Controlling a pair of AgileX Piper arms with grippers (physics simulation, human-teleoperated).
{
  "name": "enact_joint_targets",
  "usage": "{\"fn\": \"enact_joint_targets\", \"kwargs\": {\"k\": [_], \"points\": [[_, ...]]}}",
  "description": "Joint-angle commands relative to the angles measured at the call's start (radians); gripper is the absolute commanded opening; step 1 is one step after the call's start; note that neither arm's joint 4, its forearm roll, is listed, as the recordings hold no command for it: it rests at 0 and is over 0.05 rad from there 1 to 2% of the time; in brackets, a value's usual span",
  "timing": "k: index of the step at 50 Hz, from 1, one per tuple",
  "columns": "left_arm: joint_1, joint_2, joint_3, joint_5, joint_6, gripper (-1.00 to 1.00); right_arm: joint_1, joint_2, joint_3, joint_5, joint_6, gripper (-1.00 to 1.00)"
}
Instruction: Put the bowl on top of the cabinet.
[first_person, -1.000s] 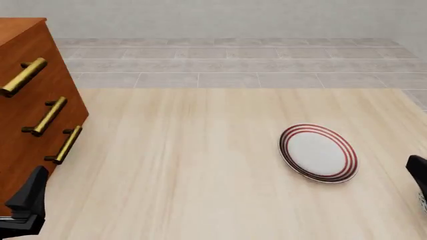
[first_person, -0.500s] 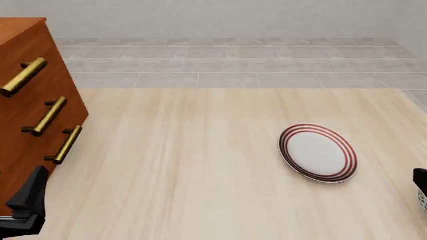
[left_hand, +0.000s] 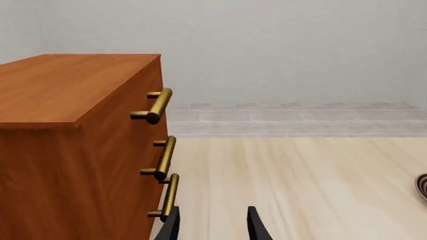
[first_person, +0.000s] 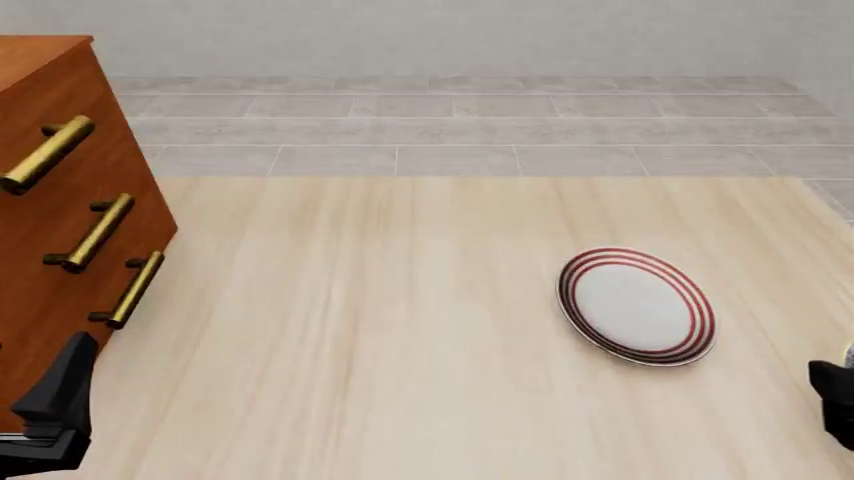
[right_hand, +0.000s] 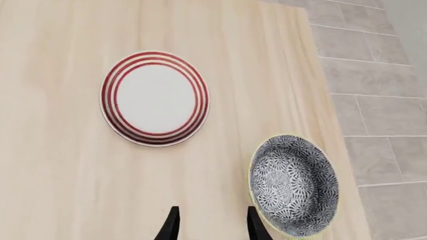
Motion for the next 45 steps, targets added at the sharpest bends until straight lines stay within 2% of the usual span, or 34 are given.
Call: {"fn": "enact_joint_targets", "kwargs": {"k": [1, 23, 45], "points": [[0.000, -0.003, 0.000, 0.002, 0.000, 1.00, -0.066, 0.060, 0.059, -0.077, -0.042, 1.00], [0.000, -0.003, -0.004, 0.006, 0.000, 1.00, -0.160, 0.206, 0.087, -0.222, -0.122, 1.00], [-0.001, -0.001, -0.003, 0.004, 0.000, 1.00, -0.269, 0.431, 0.145, -0.443, -0.197, 1.00]]}}
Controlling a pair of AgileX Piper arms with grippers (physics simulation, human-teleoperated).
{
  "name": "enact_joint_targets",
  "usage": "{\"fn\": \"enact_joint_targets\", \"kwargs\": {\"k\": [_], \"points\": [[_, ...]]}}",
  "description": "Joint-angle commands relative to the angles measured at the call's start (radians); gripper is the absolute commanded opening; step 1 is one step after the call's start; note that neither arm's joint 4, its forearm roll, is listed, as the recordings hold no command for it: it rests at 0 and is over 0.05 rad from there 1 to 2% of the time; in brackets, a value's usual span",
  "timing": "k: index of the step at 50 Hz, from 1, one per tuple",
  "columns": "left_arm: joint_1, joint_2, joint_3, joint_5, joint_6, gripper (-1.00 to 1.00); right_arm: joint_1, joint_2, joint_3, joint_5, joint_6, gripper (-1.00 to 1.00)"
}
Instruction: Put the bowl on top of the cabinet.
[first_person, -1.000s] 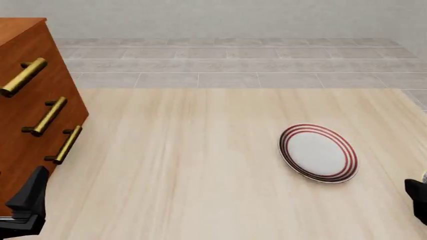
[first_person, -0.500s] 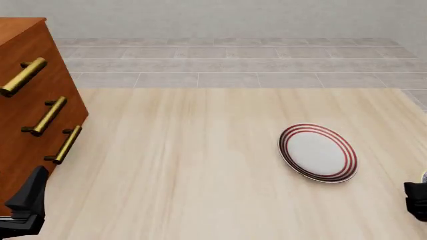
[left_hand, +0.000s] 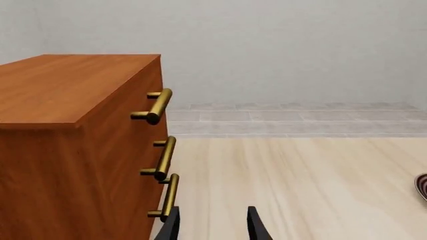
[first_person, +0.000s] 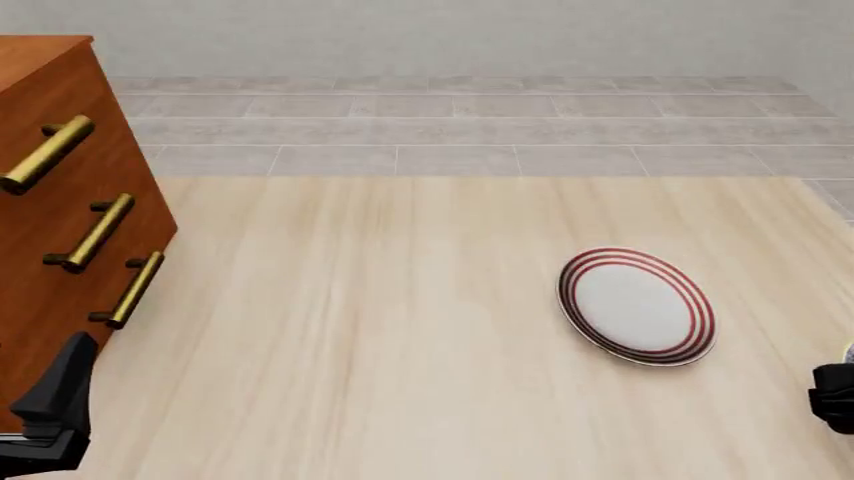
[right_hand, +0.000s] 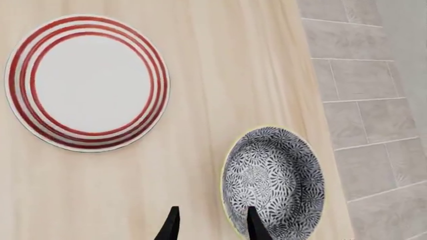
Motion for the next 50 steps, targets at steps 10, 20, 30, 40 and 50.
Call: {"fn": "enact_joint_targets", "kwargs": {"k": [10, 20, 30, 40, 50], "points": [[0.000, 0.002, 0.001, -0.002, 0.000, 1.00, -0.086, 0.186, 0.054, -0.192, -0.041, 1.00], [0.000, 0.003, 0.005, -0.008, 0.000, 1.00, -0.100, 0.270, 0.080, -0.277, -0.044, 1.00], [0.000, 0.004, -0.002, -0.002, 0.000, 1.00, -0.123, 0.340, 0.095, -0.336, -0.050, 1.00], [0.000, 0.004, -0.002, -0.002, 0.000, 1.00, -0.147, 0.402, 0.109, -0.388, -0.059, 1.00], [0.000, 0.004, -0.002, -0.002, 0.000, 1.00, -0.156, 0.457, 0.112, -0.431, -0.061, 1.00]]}}
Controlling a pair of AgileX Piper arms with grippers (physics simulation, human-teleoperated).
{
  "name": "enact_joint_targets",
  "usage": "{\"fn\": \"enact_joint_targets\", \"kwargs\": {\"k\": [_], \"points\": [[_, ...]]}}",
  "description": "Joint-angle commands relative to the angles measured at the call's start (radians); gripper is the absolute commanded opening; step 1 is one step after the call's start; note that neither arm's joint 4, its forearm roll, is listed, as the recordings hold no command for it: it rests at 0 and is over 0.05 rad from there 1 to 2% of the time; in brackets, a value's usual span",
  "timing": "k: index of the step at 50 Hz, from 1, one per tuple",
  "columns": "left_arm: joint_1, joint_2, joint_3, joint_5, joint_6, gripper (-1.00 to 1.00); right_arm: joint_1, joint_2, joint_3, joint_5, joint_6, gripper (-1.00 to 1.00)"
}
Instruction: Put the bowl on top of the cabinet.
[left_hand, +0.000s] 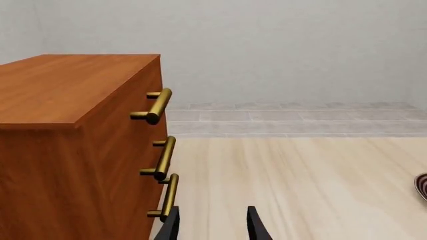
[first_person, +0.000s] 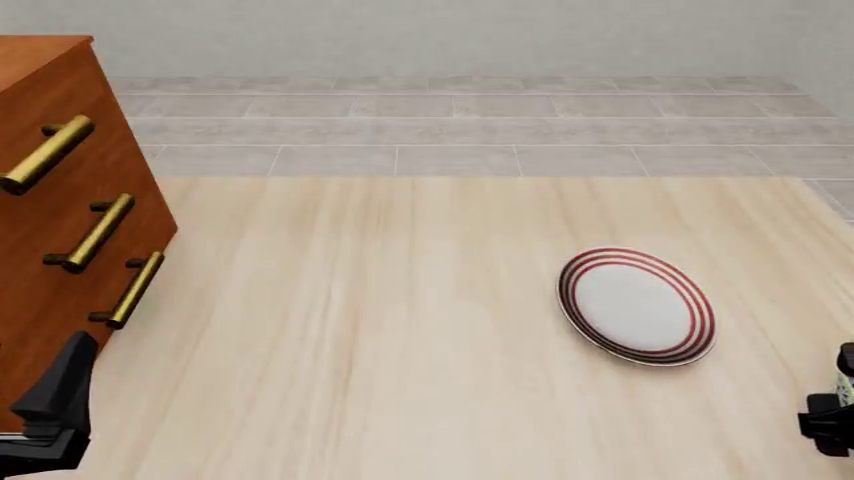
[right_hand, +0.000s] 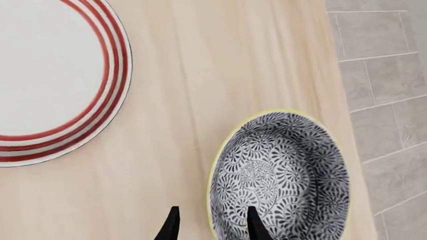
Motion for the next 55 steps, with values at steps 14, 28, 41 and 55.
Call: {"fn": "enact_joint_targets", "kwargs": {"k": [14, 28, 41, 55], "points": [[0.000, 0.000, -0.001, 0.000, 0.000, 1.00, -0.042, 0.114, 0.001, -0.076, -0.011, 1.00], [0.000, 0.000, -0.001, 0.000, 0.000, 1.00, -0.024, 0.037, -0.003, -0.010, -0.020, -1.00], [0.000, 0.000, -0.001, 0.000, 0.000, 1.00, 0.015, -0.128, -0.034, 0.138, -0.072, -1.00], [0.000, 0.000, -0.001, 0.000, 0.000, 1.00, 0.081, -0.341, -0.113, 0.354, -0.114, -1.00]]}}
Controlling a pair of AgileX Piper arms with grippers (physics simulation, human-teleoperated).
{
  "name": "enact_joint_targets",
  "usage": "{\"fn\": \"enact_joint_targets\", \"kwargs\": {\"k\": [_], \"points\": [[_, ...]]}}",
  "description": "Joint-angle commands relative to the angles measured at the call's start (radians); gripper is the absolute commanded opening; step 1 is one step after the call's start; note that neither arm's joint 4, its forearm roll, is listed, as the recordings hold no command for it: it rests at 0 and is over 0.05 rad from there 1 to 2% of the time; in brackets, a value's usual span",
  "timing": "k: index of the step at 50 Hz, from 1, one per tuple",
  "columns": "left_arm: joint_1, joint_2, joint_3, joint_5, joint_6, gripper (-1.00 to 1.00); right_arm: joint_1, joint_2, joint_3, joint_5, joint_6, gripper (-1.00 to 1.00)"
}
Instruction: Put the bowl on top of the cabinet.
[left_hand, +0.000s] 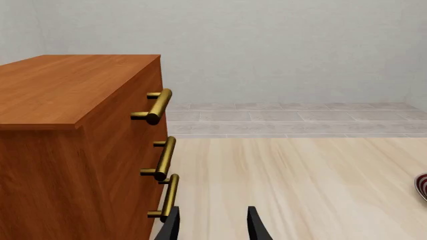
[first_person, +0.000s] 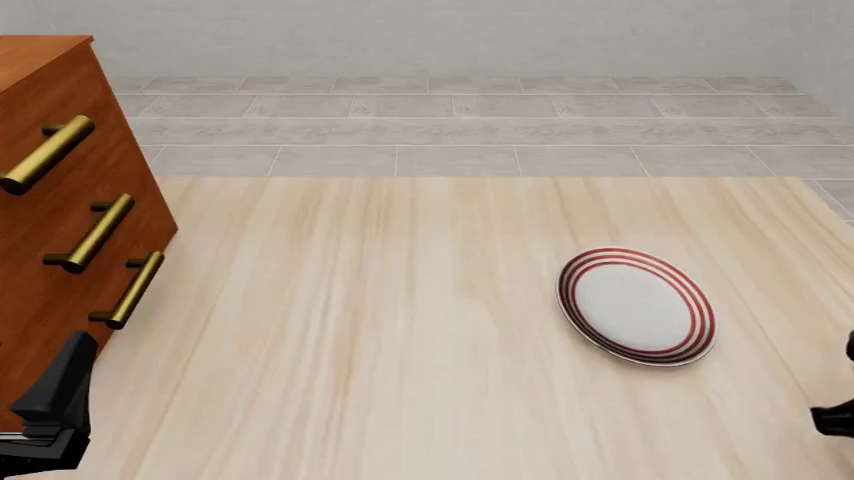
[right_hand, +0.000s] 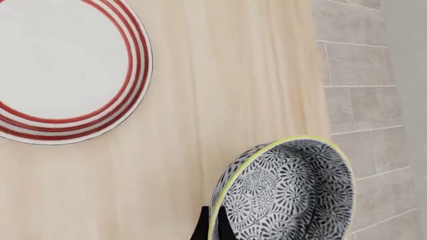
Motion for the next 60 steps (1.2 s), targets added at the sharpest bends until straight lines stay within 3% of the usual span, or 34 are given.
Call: {"fn": "enact_joint_targets", "kwargs": {"k": [1, 12, 24, 28, 38, 60], "points": [[0.000, 0.000, 0.000, 0.000, 0.000, 1.00, 0.047, -0.155, -0.058, 0.157, -0.027, -1.00], [0.000, 0.000, 0.000, 0.000, 0.000, 1.00, 0.143, -0.263, -0.108, 0.268, -0.029, -1.00], [0.000, 0.000, 0.000, 0.000, 0.000, 1.00, 0.286, -0.341, -0.160, 0.339, -0.085, -1.00], [0.000, 0.000, 0.000, 0.000, 0.000, 1.00, 0.375, -0.367, -0.167, 0.356, -0.116, -1.00], [0.000, 0.000, 0.000, 0.000, 0.000, 1.00, 0.477, -0.368, -0.192, 0.365, -0.142, -1.00], [0.000, 0.001, 0.000, 0.000, 0.001, 1.00, 0.610, -0.283, -0.256, 0.323, -0.166, -1.00]]}}
